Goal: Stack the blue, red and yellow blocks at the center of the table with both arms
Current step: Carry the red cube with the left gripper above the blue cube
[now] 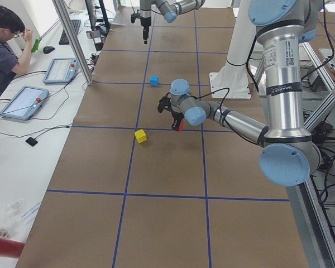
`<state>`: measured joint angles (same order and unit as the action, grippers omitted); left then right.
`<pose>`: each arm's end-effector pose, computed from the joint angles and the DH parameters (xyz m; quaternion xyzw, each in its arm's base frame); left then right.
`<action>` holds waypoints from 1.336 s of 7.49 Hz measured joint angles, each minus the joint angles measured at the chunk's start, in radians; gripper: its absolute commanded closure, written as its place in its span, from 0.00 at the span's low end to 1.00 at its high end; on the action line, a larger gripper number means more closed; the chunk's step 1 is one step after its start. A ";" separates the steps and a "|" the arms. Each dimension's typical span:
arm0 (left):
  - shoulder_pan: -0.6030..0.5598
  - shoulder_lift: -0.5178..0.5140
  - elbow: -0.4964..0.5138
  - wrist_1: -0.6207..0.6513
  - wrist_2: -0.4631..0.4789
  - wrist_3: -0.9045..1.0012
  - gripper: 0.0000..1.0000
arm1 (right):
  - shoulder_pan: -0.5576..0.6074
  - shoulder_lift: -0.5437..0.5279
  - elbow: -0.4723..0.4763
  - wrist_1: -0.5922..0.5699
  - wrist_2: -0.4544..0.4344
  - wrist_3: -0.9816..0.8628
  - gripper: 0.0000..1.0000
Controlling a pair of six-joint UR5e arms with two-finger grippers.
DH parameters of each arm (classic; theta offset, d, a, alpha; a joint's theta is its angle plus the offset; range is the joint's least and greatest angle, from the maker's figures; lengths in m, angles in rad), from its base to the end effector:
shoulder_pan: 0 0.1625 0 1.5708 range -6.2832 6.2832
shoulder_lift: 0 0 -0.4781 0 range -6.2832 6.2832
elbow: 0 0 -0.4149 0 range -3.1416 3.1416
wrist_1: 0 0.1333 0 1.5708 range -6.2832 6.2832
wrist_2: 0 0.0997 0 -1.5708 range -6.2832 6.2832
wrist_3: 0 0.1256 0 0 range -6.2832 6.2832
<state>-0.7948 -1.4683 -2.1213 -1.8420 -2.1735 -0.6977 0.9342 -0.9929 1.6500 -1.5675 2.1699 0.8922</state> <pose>0.2836 -0.3777 0.4705 0.0622 0.4316 0.1394 0.8891 -0.3849 -0.6258 0.3303 0.0304 -0.4159 0.0203 0.9087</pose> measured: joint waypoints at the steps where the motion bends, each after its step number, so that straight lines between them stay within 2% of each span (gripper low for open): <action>1: -0.015 -0.143 -0.059 0.255 -0.010 -0.008 1.00 | 0.008 -0.002 0.003 -0.001 0.001 -0.002 0.01; 2: -0.020 -0.345 -0.060 0.501 -0.012 -0.037 1.00 | 0.017 -0.006 0.005 -0.002 0.002 -0.010 0.01; 3: -0.013 -0.557 -0.007 0.684 -0.011 -0.090 1.00 | 0.028 -0.015 0.007 -0.003 0.002 -0.030 0.01; 4: 0.017 -0.735 0.084 0.779 -0.007 -0.161 1.00 | 0.042 -0.029 0.010 -0.003 0.002 -0.064 0.01; 5: 0.059 -0.880 0.208 0.790 0.007 -0.245 1.00 | 0.062 -0.045 0.012 -0.003 0.002 -0.102 0.01; 6: 0.093 -0.998 0.350 0.738 0.024 -0.316 1.00 | 0.085 -0.066 0.012 -0.003 0.007 -0.147 0.01; 7: 0.121 -1.061 0.458 0.656 0.049 -0.353 1.00 | 0.108 -0.089 0.012 0.000 0.023 -0.186 0.01; 8: 0.151 -1.087 0.537 0.562 0.095 -0.368 1.00 | 0.131 -0.111 0.011 0.004 0.047 -0.216 0.01; 10: 0.194 -1.101 0.627 0.441 0.166 -0.373 1.00 | 0.159 -0.132 0.009 0.007 0.070 -0.247 0.01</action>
<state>-0.6010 -2.5691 -1.4944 -1.4006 -2.0077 -1.0712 1.0934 -1.1245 1.6595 -1.5601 2.2395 0.6454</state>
